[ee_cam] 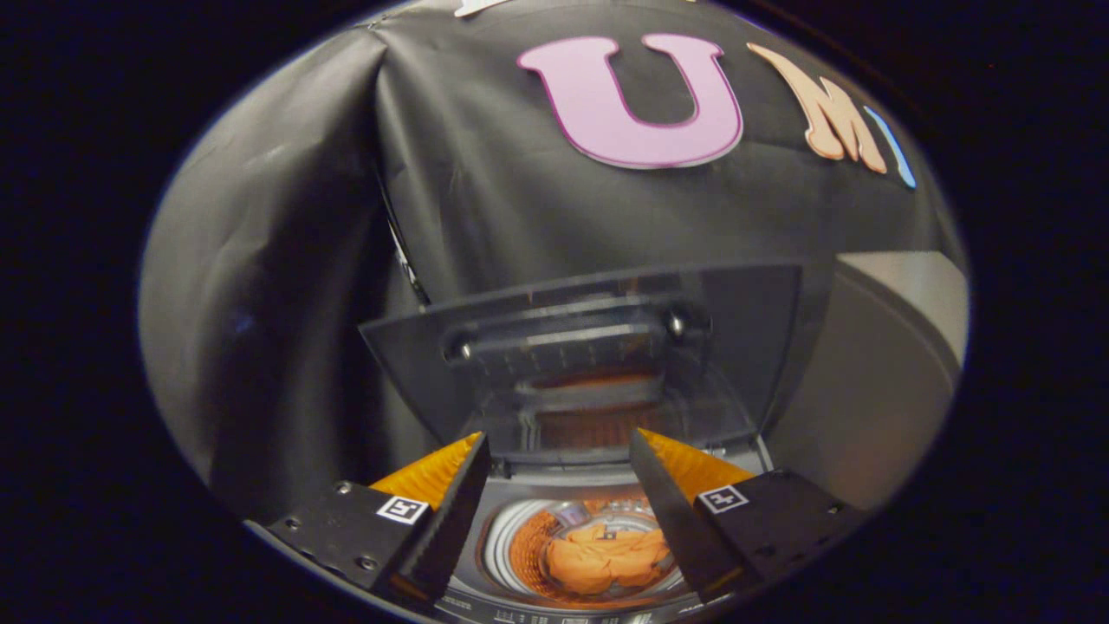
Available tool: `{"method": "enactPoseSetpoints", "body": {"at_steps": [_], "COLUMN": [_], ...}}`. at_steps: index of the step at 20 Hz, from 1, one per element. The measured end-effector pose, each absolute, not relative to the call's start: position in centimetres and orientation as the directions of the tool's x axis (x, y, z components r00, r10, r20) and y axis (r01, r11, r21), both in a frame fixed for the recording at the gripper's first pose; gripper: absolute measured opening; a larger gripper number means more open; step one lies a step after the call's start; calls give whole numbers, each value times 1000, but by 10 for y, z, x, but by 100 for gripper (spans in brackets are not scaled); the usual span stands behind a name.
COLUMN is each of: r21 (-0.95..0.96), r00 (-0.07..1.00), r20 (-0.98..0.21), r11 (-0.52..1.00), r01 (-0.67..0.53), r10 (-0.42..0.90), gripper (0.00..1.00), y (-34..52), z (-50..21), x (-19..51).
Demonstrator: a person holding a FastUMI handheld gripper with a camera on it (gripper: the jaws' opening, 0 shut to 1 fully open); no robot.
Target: Put the clothes into the washing machine and then close the washing machine lid.
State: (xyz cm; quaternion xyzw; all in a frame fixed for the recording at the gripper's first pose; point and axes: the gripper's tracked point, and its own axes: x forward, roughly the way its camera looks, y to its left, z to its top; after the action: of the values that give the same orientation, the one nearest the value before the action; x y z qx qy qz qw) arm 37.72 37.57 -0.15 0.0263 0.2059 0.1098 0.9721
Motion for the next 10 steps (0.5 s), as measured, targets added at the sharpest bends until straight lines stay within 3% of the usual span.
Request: {"method": "enactPoseSetpoints", "body": {"at_steps": [10], "r21": [93], "r00": [985], "r20": [-64], "r11": [983], "r01": [-156], "r10": [162], "gripper": [97], "y": [385], "z": [95], "x": [432]}}
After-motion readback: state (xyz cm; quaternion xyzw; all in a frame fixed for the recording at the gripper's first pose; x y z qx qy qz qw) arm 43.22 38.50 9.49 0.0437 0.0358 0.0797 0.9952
